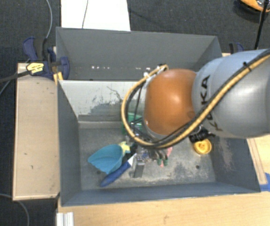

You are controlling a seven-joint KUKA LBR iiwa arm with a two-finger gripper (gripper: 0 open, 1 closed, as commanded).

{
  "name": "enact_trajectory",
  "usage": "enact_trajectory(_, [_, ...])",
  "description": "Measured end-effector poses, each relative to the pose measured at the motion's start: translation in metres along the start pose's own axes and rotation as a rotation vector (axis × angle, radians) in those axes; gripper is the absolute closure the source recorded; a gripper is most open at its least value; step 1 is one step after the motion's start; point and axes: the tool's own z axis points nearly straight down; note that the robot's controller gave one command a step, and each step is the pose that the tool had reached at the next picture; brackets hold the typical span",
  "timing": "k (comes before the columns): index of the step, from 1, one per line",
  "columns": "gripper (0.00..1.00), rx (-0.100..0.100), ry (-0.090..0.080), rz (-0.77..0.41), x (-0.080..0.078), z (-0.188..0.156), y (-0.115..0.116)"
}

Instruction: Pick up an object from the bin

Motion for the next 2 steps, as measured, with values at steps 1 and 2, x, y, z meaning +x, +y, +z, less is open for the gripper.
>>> enact_trajectory(1, [0.0, -0.001, -0.008, 0.005, -0.002, -0.004, -0.001])
enact_trajectory(2, [0.0, -0.002, -0.014, -0.048, -0.008, 0.027, 0.009])
